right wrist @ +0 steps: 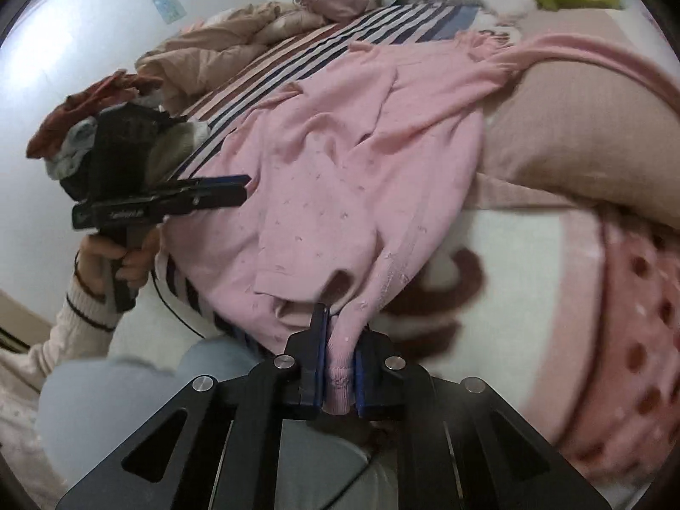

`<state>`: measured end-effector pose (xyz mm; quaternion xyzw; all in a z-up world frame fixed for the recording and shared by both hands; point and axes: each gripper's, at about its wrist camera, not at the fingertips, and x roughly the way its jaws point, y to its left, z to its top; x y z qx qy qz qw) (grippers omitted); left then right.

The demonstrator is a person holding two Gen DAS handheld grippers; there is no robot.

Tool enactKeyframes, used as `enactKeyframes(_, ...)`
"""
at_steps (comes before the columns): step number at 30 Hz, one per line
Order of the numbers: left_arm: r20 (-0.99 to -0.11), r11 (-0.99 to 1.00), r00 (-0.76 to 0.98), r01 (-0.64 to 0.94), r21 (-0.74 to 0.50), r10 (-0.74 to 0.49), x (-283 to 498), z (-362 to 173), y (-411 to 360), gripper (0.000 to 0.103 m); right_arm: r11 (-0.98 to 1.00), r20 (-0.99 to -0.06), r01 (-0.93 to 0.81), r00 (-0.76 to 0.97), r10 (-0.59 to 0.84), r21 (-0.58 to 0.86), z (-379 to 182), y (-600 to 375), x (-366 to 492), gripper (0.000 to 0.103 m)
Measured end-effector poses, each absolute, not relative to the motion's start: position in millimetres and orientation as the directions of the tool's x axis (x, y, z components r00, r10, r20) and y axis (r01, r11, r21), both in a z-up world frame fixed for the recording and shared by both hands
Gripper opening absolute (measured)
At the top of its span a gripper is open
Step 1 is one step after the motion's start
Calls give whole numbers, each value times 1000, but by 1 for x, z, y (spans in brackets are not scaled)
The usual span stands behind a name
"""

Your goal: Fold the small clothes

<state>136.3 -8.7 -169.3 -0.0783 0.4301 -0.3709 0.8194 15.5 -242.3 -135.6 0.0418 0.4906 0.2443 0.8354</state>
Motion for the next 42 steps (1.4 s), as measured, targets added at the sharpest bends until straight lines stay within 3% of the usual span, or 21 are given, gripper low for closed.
enactKeyframes(3,-646,702,335,539,-465,-686,133,-172,-17,62,899,-833,-300,362,418,320,-159,-254,1,5)
enactKeyframes(4,-652,704,332,541,-461,-682,131,-173,-16,62,903,-844,-286,346,410,321,-170,-255,0,10)
enactKeyframes(6,-670,732,364,544,-411,-647,124,-170,-15,62,898,-834,-270,347,428,349,-176,-258,0,11)
enactKeyframes(9,-668,773,436,528,-353,-603,114,-155,7,62,905,-777,-292,471,417,309,-144,-267,-3,34)
enactKeyframes(13,-656,838,529,421,-348,-539,112,-143,51,63,894,-724,-339,532,439,293,-116,-261,17,38)
enactKeyframes(16,-635,846,559,369,-386,-533,108,-146,69,63,875,-753,-403,478,452,269,-135,-226,45,55)
enactKeyframes(17,-635,853,570,356,-382,-522,106,-147,72,63,876,-773,-409,458,439,255,-146,-216,52,55)
enactKeyframes(18,-640,868,586,337,-365,-497,103,-149,74,63,879,-799,-417,435,415,230,-159,-205,58,47)
enactKeyframes(19,-647,878,594,327,-349,-478,100,-150,76,63,888,-813,-424,445,375,177,-167,-194,61,21)
enactKeyframes(20,-652,883,596,324,-338,-468,99,-150,76,63,894,-808,-429,478,345,128,-166,-191,59,4)
enactKeyframes(28,-619,873,615,346,-345,-489,101,-144,93,63,950,-759,-312,613,218,20,-109,-231,27,0)
enactKeyframes(32,-605,851,599,376,-366,-525,109,-146,84,63,947,-823,-270,487,292,175,-134,-247,22,2)
enactKeyframes(34,-605,845,590,387,-369,-534,111,-146,79,63,955,-852,-247,451,265,166,-150,-247,19,3)
enactKeyframes(35,-607,845,588,390,-366,-535,110,-145,77,63,958,-854,-243,456,250,151,-151,-249,18,5)
enactKeyframes(38,-603,849,598,407,-338,-527,103,-135,75,64,958,-819,-234,510,264,164,-130,-258,12,32)
enactKeyframes(40,-590,851,614,410,-329,-524,99,-125,75,69,971,-773,-187,591,231,147,-104,-280,7,58)
enactKeyframes(42,-573,846,624,412,-337,-532,95,-116,73,70,991,-721,-83,679,135,108,-84,-312,0,67)
